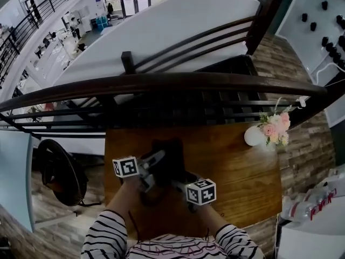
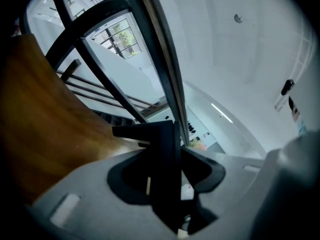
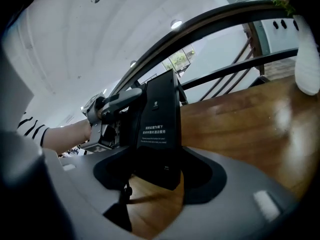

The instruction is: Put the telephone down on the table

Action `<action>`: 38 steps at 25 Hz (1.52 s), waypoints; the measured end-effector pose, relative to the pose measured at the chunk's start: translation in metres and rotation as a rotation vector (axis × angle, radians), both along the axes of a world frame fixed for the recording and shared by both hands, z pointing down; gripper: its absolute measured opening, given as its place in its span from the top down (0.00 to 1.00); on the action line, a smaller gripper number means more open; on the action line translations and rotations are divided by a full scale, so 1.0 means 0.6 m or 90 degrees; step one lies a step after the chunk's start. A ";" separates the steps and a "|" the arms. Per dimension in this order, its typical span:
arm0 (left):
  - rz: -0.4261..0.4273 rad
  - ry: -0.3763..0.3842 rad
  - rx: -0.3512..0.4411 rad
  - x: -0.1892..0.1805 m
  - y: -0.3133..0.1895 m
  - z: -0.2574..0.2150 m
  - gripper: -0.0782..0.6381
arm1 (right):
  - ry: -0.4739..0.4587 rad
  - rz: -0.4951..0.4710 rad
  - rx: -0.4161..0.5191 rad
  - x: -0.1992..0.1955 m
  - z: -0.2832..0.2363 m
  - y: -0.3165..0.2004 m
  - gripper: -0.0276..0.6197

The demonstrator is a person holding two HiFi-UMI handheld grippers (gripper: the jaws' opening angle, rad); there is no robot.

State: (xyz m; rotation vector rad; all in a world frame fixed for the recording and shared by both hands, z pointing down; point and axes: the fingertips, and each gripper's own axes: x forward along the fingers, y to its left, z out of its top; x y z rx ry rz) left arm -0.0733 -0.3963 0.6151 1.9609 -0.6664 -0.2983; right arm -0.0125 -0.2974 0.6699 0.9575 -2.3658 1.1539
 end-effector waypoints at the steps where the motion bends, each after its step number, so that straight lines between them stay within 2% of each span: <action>1: -0.001 0.001 0.000 0.000 -0.016 0.006 0.63 | 0.001 0.000 -0.001 0.001 0.006 -0.016 0.53; 15: 0.037 -0.006 -0.007 0.019 -0.156 0.076 0.63 | -0.007 0.028 -0.033 0.009 0.074 -0.153 0.54; 22: 0.046 0.004 -0.011 0.021 -0.181 0.099 0.63 | 0.001 0.036 -0.045 0.011 0.094 -0.177 0.54; 28: 0.053 -0.008 -0.016 0.016 -0.190 0.131 0.63 | 0.008 0.041 -0.058 0.009 0.111 -0.183 0.54; 38: 0.047 0.008 -0.022 0.023 -0.195 0.135 0.62 | 0.005 0.044 -0.062 0.014 0.121 -0.187 0.55</action>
